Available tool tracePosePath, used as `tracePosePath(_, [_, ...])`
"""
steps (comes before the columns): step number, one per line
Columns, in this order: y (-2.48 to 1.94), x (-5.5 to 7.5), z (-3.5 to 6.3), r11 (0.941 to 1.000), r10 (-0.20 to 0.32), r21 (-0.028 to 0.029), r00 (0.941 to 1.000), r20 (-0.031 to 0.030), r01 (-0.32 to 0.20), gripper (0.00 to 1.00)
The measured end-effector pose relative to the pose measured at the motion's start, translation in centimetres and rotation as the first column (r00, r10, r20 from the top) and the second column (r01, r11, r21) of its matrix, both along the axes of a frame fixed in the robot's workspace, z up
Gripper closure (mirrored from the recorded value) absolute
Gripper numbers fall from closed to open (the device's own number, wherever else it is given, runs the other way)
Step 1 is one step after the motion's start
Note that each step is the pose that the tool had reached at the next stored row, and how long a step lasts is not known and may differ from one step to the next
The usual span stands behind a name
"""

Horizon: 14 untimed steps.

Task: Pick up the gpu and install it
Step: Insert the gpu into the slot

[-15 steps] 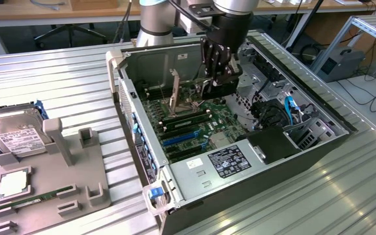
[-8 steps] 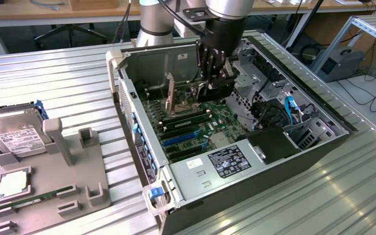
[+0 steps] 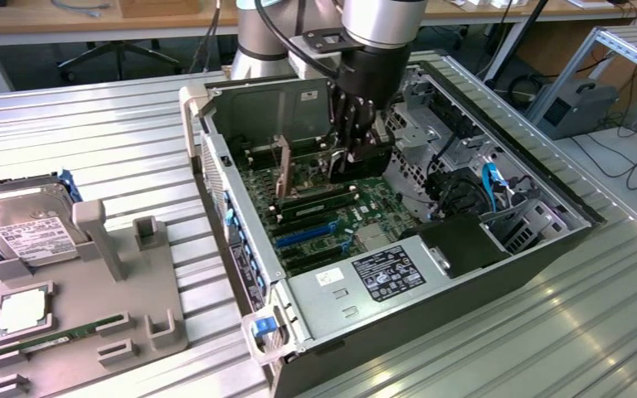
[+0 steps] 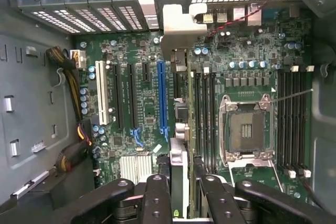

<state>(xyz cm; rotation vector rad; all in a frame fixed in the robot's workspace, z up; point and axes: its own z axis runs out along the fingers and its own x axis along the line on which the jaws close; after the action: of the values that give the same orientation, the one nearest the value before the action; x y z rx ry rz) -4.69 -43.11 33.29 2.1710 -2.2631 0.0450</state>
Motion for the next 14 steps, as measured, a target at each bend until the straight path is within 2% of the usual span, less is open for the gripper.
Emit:
tracePosePath(2, [-0.55,0.0,-0.01,1.0,0.0,0.0,1.0,0.0,0.0,0.73])
tracePosePath(7, [-0.77,-0.1,-1.29,1.0,0.0,0.0,1.0,0.0008,0.0,0.73])
tracePosePath(10, [-0.78,-0.4,-1.42,1.0,0.0,0.0001,1.0,0.0009,0.0,0.73])
tracePosePath(11, [-0.86,-0.5,-1.44,1.0,0.0,0.0,1.0,0.0008,0.0,0.73])
tracePosePath(12, [-1.21,-0.6,-1.48,1.0,0.0,0.0,1.0,0.0009,0.0,0.73])
tracePosePath(14, [-1.36,-0.6,-2.06,1.0,0.0,0.0001,1.0,0.0013,0.0,0.73])
